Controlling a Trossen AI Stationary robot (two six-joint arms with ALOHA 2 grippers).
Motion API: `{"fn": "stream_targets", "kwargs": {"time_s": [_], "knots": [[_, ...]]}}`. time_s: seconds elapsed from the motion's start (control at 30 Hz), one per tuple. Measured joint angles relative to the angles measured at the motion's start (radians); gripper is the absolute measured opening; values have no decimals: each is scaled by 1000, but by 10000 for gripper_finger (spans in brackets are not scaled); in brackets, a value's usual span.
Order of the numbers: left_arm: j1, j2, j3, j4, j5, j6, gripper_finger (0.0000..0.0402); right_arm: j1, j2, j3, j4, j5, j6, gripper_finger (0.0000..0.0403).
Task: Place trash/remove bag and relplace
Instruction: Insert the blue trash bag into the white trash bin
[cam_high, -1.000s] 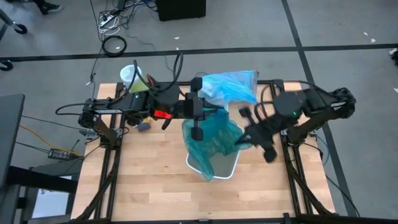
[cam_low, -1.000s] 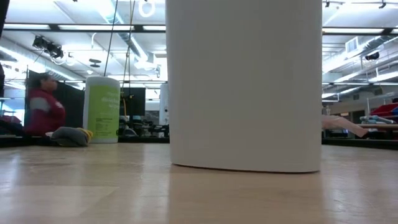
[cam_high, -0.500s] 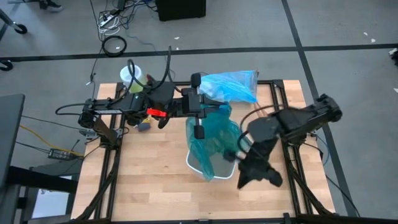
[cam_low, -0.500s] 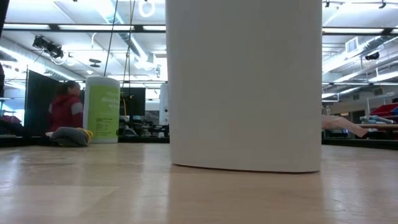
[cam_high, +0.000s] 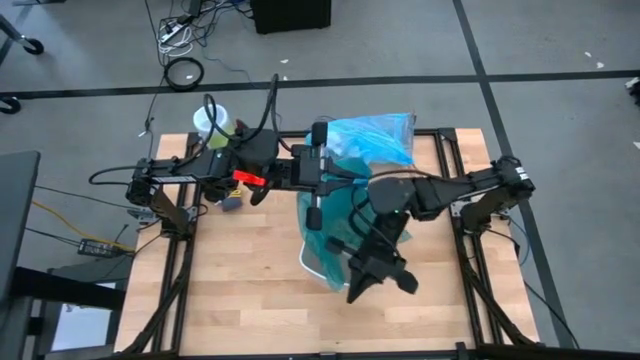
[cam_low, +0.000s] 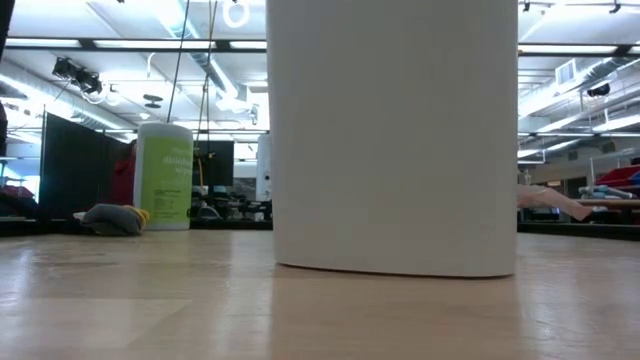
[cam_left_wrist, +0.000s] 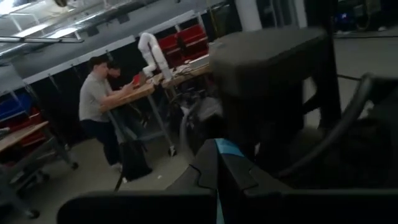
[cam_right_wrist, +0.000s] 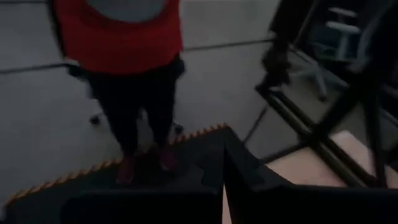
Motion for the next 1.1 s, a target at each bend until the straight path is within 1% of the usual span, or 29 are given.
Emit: {"fn": "stream_targets", "kwargs": {"time_s": [0.07, 0.3, 0.43, 0.67, 0.77, 0.8, 0.93, 1.03, 1.1], "knots": [[0, -1, 0, 7, 15, 0, 3, -13, 19, 0, 47, -7, -7, 0], [0, -17, 2, 15, 32, 0, 4, -24, 104, 0, 70, -11, 42, 0], [-5, -25, 2, 38, 37, -11, 4, -26, 139, 0, 68, 28, 83, 0], [-6, -25, 2, 42, 57, -25, 4, -41, 122, 0, 10, 92, 129, 0], [-6, -25, 2, 44, 59, -25, 4, -43, 85, 0, -65, 131, 130, 0], [-6, -25, 2, 43, 59, -25, 4, -42, 72, 0, -110, 158, 126, 0], [-6, -25, 2, 41, 62, -25, 4, -42, 31, 0, -288, 302, 123, 0], [-6, -25, 2, 42, 62, -26, 4, -42, 5, 0, -351, 407, 123, 0], [-6, -25, 2, 38, 62, -26, 4, -43, 0, 0, -371, 404, 123, 0]]}}
